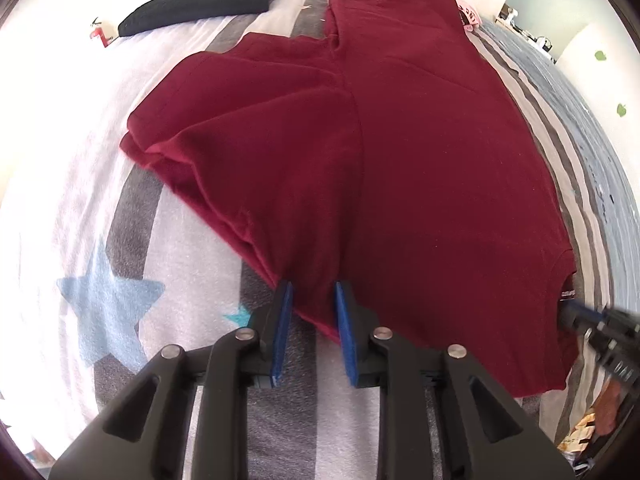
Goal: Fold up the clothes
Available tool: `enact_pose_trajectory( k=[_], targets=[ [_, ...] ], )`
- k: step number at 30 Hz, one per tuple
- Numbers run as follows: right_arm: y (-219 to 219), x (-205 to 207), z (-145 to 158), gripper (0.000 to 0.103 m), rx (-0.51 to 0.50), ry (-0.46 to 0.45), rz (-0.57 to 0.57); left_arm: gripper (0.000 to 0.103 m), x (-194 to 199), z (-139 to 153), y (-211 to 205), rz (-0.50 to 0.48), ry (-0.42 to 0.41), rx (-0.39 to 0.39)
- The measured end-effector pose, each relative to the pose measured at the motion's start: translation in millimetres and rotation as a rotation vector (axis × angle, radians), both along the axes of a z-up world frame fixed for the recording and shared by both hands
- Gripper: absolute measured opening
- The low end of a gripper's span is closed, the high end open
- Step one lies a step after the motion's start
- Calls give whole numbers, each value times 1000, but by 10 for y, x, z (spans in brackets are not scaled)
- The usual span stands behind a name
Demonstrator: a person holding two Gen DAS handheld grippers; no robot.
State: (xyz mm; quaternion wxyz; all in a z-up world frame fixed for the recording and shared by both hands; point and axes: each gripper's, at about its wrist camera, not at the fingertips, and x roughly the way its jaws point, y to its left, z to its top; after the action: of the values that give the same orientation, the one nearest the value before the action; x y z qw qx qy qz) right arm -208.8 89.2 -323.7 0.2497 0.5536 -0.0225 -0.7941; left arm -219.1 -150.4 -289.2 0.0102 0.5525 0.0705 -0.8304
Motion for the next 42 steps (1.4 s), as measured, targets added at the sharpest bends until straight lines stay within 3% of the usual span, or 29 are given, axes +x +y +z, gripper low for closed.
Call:
enact_pose_trajectory(
  k=[7, 12, 14, 19, 22, 27, 30, 36, 40, 42],
  targets=[
    [143, 345, -25, 11, 40, -47, 37, 30, 59, 236, -130, 14, 18, -3],
    [160, 331, 248, 11, 33, -27, 18, 31, 8, 523, -410, 80, 75, 9],
    [165, 320, 359, 11, 30, -18, 10, 35, -36, 555, -598, 115, 87, 5],
    [36, -26, 643, 11, 7, 74, -24, 38, -212, 411, -1055, 210, 76, -6],
    [-97, -345, 665, 11, 11, 118, -50, 39, -432, 261, -1428, 260, 63, 2],
    [-303, -774, 593, 11, 8, 158, -113, 48, -364, 70, -1469, 296, 40, 54],
    [-431, -972, 514, 11, 8, 161, -147, 56, -345, 29, -1570, 308, 35, 40],
    [-542, -1249, 388, 11, 13, 162, -193, 57, -366, -129, -1669, 301, 26, 42],
    [-565, -1377, 334, 11, 23, 157, -204, 52, -350, -133, -1700, 274, 27, 33],
    [-560, -1405, 320, 11, 26, 155, -206, 27, -344, -126, -1727, 262, 24, 21]
  ],
)
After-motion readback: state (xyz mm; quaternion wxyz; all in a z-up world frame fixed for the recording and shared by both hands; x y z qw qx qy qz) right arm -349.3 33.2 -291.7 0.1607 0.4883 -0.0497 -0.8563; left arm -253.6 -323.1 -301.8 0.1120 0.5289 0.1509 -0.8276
